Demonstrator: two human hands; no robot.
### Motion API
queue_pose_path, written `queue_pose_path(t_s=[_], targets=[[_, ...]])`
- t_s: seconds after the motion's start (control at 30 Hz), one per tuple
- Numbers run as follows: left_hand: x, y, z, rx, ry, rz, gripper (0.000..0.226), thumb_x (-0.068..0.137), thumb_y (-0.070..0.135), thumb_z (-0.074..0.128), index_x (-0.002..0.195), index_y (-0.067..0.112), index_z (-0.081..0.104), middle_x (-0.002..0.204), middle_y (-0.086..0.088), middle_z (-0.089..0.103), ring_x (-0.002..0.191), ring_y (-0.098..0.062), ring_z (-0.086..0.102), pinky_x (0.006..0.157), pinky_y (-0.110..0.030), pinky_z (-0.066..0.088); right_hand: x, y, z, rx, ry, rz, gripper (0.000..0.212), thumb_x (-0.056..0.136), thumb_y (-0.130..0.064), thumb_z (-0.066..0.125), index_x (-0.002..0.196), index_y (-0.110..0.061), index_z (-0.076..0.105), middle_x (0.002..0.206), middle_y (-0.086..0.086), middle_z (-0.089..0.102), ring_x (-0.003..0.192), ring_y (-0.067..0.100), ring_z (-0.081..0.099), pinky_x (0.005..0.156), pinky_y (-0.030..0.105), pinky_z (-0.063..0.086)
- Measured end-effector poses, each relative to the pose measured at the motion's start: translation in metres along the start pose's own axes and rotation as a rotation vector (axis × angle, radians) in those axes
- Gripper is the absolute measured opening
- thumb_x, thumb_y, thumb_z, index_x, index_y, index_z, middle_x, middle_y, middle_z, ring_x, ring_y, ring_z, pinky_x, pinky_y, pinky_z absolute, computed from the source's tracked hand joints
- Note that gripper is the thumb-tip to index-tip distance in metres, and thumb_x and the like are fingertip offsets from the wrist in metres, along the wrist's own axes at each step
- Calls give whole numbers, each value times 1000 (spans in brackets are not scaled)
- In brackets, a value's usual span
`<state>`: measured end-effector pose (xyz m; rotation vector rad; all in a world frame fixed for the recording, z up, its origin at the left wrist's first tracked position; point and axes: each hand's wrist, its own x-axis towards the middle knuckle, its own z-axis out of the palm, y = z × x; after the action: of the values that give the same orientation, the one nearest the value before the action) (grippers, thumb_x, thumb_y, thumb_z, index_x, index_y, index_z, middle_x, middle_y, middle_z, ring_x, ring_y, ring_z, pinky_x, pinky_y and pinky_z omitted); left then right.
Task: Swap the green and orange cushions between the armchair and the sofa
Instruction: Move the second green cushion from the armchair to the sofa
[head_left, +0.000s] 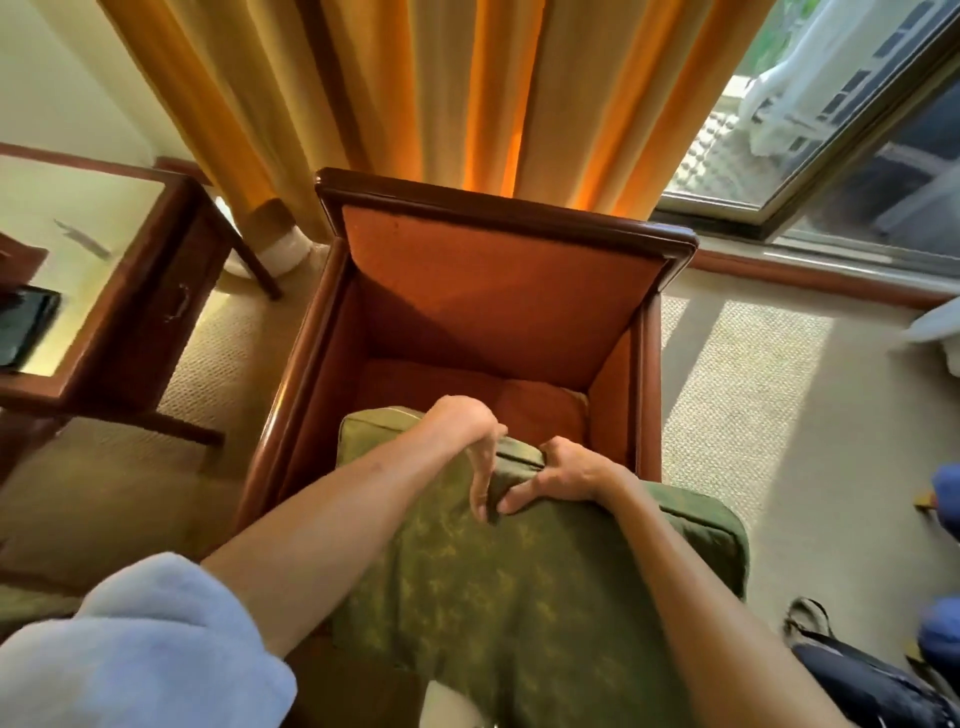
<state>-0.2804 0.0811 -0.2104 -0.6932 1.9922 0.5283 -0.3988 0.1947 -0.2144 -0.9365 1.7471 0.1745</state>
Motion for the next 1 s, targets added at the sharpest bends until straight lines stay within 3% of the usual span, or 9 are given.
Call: queue_pose_path(t_s=[0.1,0.13,0.2,0.27,0.53,0.67,0.83,1.0], targets=[[-69,-4,29,37,116,94,118,40,70,89,141,32,44,148,-6,31,141,-32,27,112,-53,31,-53,-10,30,-38,54,-128,99,31,-76,84,112,-25,61,107,-4,67,96,15,64,89,42,55],[-90,-7,44,27,129,143,114,39,71,89,136,27,47,142,-6,39,137,-30,35,114,-53,32,-70,-13,42,-69,59,-178,88,32,-75,85,103,-27,64,99,-5,70,90,14,66,85,42,57],[-136,-15,78,-62,170,195,96,45,69,90,120,25,50,119,-1,60,112,-23,58,99,-46,50,-108,-28,65,-152,74,-249,70,39,-69,87,92,-28,66,88,-8,72,81,11,67,78,38,58],[-184,-23,113,-118,280,229,84,48,70,87,110,27,50,99,5,64,91,-19,63,79,-39,57,-147,-47,91,-241,95,-313,62,44,-65,86,91,-31,66,86,-11,71,79,7,66,77,35,57],[-377,-75,227,-227,594,185,72,54,73,81,107,33,54,88,15,62,78,-6,59,74,-28,51,-290,-162,178,-520,204,-588,58,50,-67,85,93,-37,61,86,-15,68,79,6,65,74,31,57],[-469,-113,298,-332,706,39,71,48,77,80,103,40,53,88,18,62,80,-2,58,79,-29,52,-350,-244,233,-702,224,-774,61,48,-69,83,94,-34,63,83,-13,70,76,6,66,74,37,57],[-558,-171,402,-409,838,-217,86,40,92,69,110,44,53,93,20,62,82,-4,59,83,-35,55,-378,-349,321,-900,144,-1007,66,52,-72,81,105,-39,60,91,-16,69,82,5,64,80,37,56],[-632,-212,507,-517,894,-528,79,46,84,76,103,37,49,89,19,57,79,-7,55,75,-29,48,-371,-446,428,-1087,95,-1237,72,54,-79,75,111,-38,56,94,-12,67,81,11,62,80,37,56]])
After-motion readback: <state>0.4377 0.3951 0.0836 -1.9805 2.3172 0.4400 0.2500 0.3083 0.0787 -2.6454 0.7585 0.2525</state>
